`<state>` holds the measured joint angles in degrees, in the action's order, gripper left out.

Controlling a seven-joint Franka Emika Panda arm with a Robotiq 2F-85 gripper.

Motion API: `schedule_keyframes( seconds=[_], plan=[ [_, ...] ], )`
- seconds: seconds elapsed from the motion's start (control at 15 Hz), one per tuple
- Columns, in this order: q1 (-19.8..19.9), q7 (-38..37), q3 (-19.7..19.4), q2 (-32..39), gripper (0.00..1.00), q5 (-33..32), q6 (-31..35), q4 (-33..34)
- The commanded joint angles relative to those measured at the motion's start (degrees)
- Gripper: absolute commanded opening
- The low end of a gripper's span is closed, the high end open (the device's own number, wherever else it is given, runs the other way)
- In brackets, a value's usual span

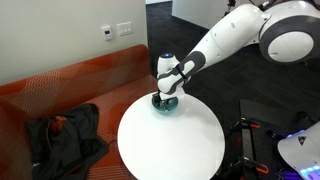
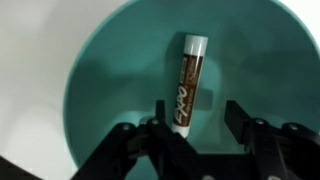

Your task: Remove the black marker from the teal bowl

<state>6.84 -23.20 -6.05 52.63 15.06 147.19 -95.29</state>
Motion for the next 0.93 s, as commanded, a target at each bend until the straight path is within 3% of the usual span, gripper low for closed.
schedule_keyframes(
  seconds=[0.0, 0.27, 0.87],
  plan=[
    [-1.3, -2.6, -1.4, 1.6, 0.33, -0.1, -3.3, 3.7],
    [-1.8, -3.4, -1.7, 1.9, 0.02, -0.4, -4.1, 5.0],
    [-5.8, -6.6, -4.3, -4.3, 0.05, -1.4, -5.0, -0.6]
  ],
)
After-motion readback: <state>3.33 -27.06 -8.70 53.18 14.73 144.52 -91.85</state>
